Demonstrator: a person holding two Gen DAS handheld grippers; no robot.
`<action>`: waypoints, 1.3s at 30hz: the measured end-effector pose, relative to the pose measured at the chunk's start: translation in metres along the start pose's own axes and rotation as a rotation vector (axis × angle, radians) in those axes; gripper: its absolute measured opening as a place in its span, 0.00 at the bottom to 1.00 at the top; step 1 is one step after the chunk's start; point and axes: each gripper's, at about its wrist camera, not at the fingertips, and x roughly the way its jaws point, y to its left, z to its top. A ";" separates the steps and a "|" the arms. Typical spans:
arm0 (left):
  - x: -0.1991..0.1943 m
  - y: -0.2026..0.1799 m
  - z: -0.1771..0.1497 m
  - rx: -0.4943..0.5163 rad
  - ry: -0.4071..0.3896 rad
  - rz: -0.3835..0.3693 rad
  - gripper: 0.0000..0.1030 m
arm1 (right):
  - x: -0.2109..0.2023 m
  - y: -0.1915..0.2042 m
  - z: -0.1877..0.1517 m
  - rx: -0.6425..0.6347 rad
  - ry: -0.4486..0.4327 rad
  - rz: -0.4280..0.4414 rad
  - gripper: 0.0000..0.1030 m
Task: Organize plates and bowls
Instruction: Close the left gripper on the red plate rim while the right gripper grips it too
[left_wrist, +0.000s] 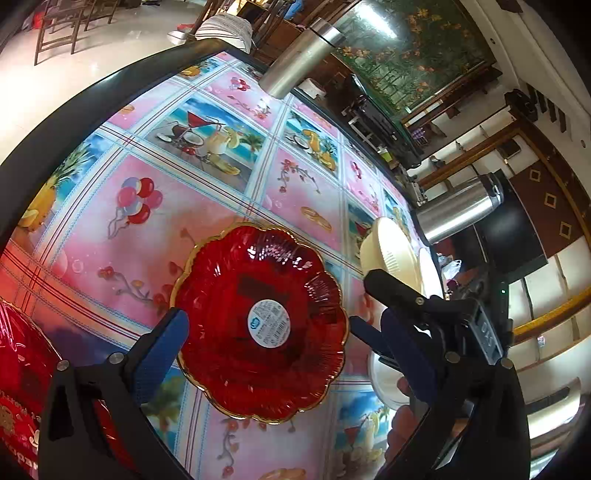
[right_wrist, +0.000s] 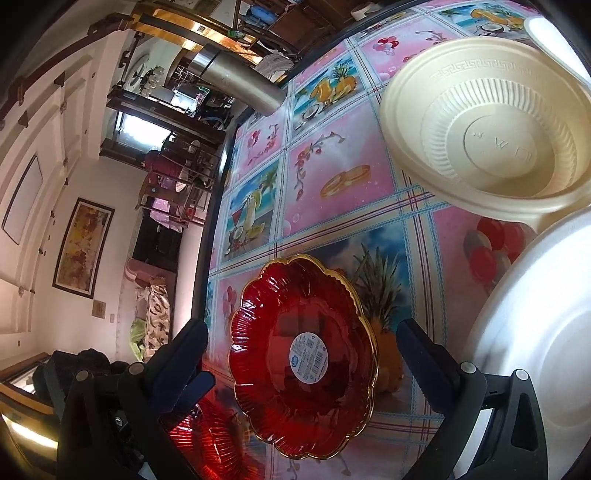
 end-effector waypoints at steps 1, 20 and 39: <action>0.001 0.001 -0.001 0.001 0.002 0.009 1.00 | 0.000 0.000 0.000 0.000 0.001 0.000 0.99; 0.016 0.000 0.000 0.036 0.064 0.118 1.00 | 0.007 -0.005 0.003 0.014 0.042 0.027 0.78; 0.031 0.001 0.011 0.115 0.210 0.166 1.00 | 0.018 -0.018 0.004 0.031 0.136 -0.020 0.40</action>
